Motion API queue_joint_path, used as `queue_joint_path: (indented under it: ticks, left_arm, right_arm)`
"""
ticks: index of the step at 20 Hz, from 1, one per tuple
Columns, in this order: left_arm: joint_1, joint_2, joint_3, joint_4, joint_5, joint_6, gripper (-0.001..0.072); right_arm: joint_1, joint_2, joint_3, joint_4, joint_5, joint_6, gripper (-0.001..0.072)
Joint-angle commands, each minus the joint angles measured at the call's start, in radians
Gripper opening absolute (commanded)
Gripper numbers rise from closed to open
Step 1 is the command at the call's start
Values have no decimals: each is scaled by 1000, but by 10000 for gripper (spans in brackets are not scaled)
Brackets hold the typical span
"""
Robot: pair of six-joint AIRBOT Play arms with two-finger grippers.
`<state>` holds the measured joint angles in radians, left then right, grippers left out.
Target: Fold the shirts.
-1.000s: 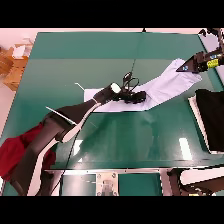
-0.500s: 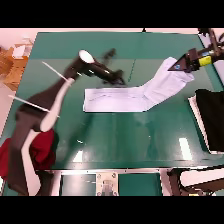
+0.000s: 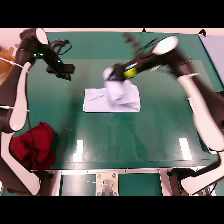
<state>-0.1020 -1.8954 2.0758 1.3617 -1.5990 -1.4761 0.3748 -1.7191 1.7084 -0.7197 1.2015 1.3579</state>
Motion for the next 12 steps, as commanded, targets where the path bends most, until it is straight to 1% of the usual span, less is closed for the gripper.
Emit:
queue_joint_path:
  ticks: [1, 2, 3, 5, 6, 7, 8, 10, 11, 12]
  left_arm:
    - [25, 10, 1, 78, -36, 27, 23]
    - [25, 10, 0, 79, -36, 39, 23]
    - [25, 10, 0, 82, -36, 48, 23]
    - [25, 10, 0, 87, -37, 72, 23]
    - [25, 10, 0, 87, -40, 72, 23]
    - [25, 10, 0, 90, -41, 72, 23]
    - [25, 10, 0, 91, -40, 72, 23]
    - [25, 10, 0, 91, -40, 72, 23]
    - [25, 10, 0, 91, -40, 72, 23]
    - [25, 10, 0, 91, -40, 71, 23]
  right_arm:
    - [245, -154, -40, 13, -412, 3, 464]
    - [265, -180, -38, 9, -436, 4, 503]
    - [251, -180, -38, -3, -415, 4, 484]
    - [140, -143, -27, -18, -277, 14, 476]
    - [62, -113, -27, -31, -195, 23, 406]
    - [-16, -85, -27, -42, -124, 25, 367]
    - [-101, -57, -30, -62, -53, 42, 367]
    - [-259, -5, -67, -130, 42, 73, 370]
    - [-332, 22, -113, -156, 62, 82, 404]
    - [-392, 42, -171, -156, 64, 82, 526]
